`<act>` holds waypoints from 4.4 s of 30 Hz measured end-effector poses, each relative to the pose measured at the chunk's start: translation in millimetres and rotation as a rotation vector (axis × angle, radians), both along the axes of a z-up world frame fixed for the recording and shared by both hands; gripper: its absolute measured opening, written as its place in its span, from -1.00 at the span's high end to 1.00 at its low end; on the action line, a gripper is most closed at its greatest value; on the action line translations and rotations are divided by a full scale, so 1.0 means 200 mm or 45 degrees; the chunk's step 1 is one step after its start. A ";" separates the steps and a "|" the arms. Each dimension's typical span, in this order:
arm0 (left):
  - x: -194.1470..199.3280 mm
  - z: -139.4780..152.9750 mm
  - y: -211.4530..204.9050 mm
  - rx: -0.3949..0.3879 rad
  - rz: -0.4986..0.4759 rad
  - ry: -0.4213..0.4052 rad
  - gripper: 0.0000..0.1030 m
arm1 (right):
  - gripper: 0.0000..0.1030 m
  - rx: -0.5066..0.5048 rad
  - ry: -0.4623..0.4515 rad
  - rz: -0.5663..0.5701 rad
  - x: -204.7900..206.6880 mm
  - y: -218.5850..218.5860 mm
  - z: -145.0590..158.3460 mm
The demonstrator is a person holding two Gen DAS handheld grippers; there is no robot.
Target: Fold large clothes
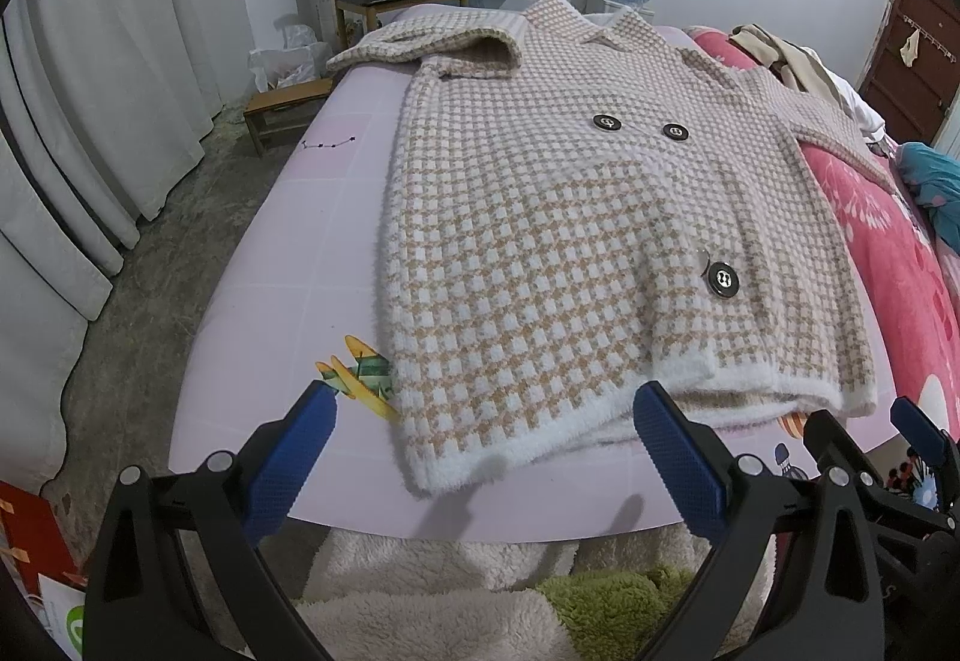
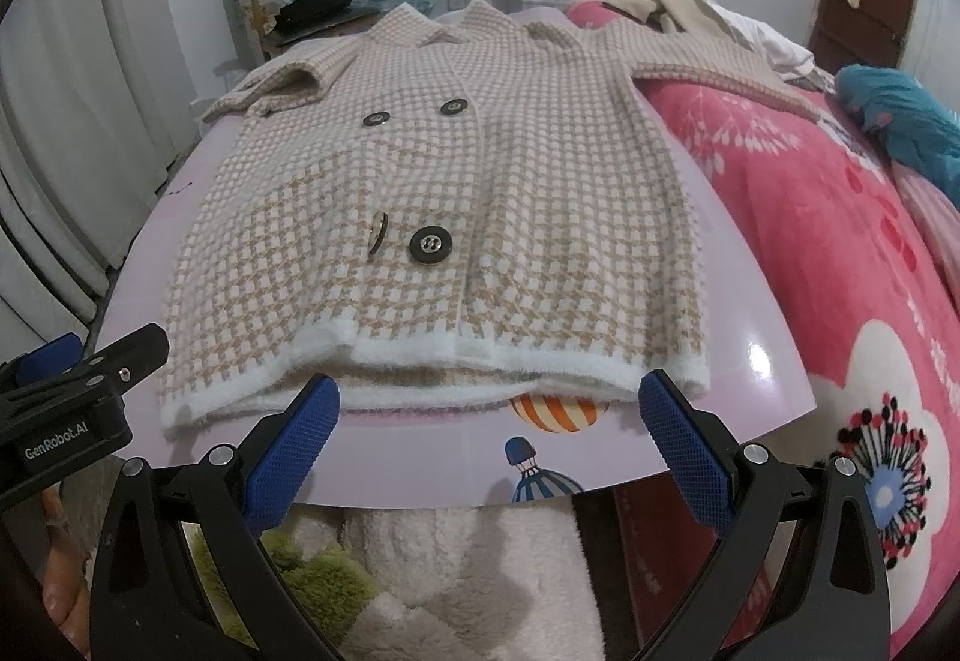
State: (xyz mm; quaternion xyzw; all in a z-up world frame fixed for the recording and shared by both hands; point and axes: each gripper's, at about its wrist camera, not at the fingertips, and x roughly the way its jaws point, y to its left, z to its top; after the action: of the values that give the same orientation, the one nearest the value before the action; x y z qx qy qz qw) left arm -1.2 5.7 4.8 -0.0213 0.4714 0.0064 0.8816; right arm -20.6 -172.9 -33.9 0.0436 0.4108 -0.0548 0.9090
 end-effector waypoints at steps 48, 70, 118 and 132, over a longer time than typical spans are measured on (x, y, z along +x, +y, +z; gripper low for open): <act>0.65 0.08 0.39 -0.075 -0.007 -0.154 -0.90 | -0.87 -0.122 -0.128 0.169 0.70 0.23 0.23; 1.09 0.15 0.67 -0.278 0.137 -0.277 -0.90 | -0.87 0.041 -0.067 0.372 1.21 0.29 0.14; 1.93 0.37 0.55 -0.199 0.019 -0.326 0.79 | -0.87 0.191 0.041 0.280 1.33 0.07 -0.08; 1.74 0.21 -0.14 -0.127 -0.397 -0.155 0.39 | -0.87 0.195 0.083 0.188 1.28 -0.09 -0.18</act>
State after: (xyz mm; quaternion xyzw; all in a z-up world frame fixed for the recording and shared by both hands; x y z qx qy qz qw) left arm 346.5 -21.6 46.8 0.0080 0.4146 -0.1549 0.8967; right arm 235.7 -191.1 -70.5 0.0810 0.4451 0.0425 0.8908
